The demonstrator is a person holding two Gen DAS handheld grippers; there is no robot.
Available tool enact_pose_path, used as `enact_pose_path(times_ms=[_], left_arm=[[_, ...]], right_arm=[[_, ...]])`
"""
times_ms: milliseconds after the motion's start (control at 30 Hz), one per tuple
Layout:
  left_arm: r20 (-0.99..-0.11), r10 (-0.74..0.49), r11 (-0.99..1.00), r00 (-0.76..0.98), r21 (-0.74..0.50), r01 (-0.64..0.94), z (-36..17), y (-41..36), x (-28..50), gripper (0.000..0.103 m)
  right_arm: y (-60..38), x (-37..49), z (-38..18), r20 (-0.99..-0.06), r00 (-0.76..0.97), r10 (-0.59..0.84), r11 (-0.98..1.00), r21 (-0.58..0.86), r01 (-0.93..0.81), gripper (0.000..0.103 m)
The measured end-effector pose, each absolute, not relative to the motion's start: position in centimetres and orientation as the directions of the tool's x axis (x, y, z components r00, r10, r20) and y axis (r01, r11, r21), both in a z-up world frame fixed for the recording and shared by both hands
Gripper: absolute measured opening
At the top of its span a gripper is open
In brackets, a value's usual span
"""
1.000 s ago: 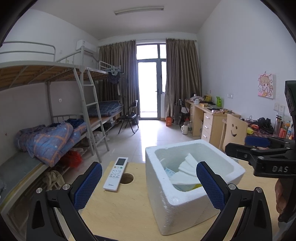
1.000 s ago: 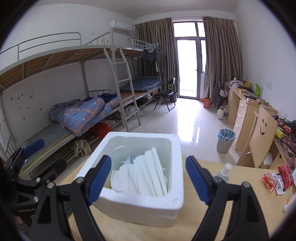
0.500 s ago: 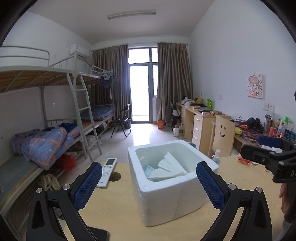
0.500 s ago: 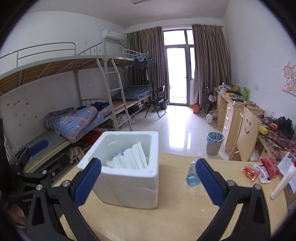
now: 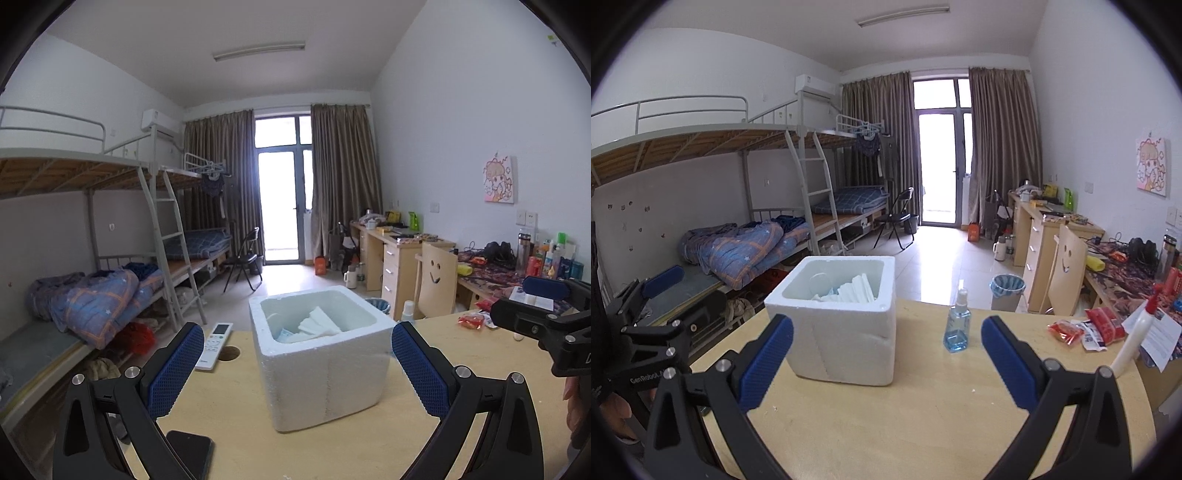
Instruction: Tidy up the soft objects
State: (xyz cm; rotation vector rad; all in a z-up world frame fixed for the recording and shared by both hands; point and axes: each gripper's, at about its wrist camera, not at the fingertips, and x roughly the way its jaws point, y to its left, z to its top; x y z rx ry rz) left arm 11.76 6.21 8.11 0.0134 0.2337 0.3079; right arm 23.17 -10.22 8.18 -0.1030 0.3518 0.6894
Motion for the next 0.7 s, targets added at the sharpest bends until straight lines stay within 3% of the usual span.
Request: enact_pose_path(times_ms=[700], left_arm=[[-0.133,0.263,0.964,0.956,-0.004,-0.265,6.3,3.5,5.0,0.102]], right_arm=[[-14.6,15.9,5.3,-0.243,0.737,0.631,0.766,0.049,-0.641,0.103]])
